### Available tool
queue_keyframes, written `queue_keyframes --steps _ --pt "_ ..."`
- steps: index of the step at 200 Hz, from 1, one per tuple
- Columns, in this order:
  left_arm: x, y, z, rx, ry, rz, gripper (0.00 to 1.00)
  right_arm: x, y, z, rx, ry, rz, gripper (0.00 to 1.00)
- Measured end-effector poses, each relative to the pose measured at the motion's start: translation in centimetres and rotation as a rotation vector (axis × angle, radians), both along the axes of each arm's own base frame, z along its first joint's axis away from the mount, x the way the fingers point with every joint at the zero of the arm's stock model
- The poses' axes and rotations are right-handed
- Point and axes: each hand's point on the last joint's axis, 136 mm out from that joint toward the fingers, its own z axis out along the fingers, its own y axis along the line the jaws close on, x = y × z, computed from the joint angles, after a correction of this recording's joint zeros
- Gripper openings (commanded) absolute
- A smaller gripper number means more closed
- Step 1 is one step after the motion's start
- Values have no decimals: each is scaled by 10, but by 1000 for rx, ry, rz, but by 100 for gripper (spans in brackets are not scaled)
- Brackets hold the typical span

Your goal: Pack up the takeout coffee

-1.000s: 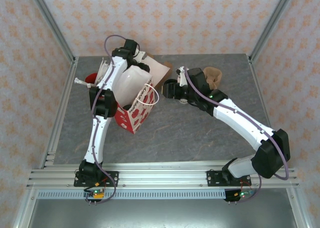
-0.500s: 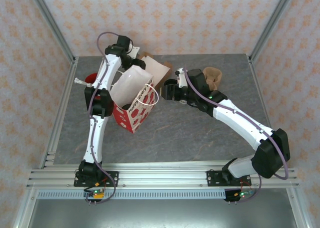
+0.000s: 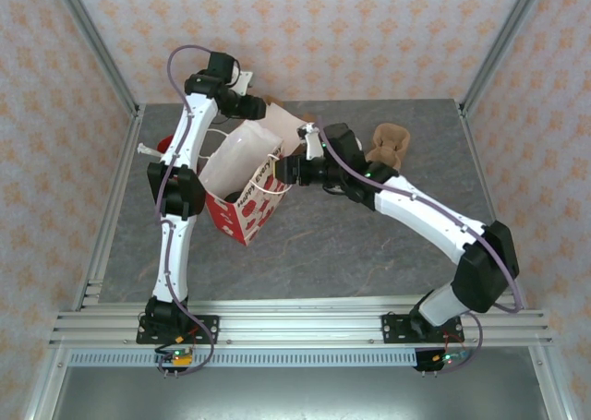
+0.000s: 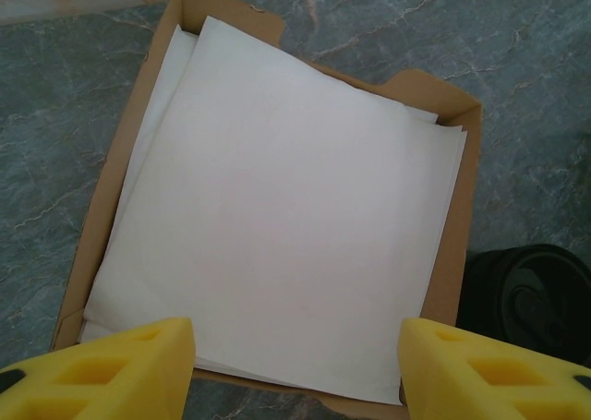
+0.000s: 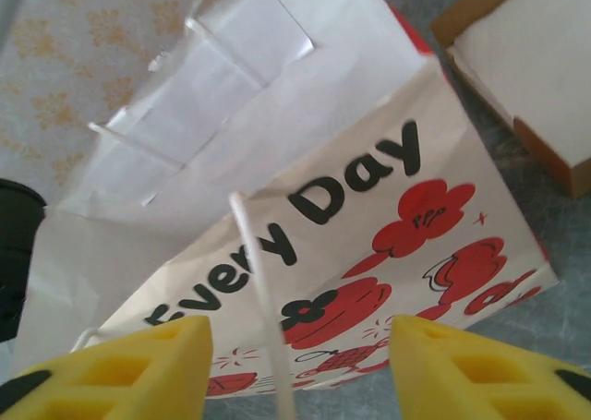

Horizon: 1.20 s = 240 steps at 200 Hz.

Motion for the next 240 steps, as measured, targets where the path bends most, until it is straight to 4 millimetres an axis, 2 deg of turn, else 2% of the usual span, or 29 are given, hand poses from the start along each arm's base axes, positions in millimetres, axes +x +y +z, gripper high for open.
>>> queue_keyframes --steps 20,52,79,131,204,240 --pt "0 1 2 5 -3 7 61 -3 6 -12 -20 36 9 30" --pt "1 5 2 25 -7 21 60 -9 8 -11 -19 53 13 15" --pt "0 10 0 48 1 36 60 -12 4 -5 -13 66 -1 14" --pt "-1 12 6 57 -10 43 60 -20 -9 20 26 58 -45 9" --pt "-3 14 16 41 -21 44 61 -26 -29 16 -34 94 -113 7" --pt "-5 16 14 24 -3 40 60 -33 -48 24 -71 86 -157 7"
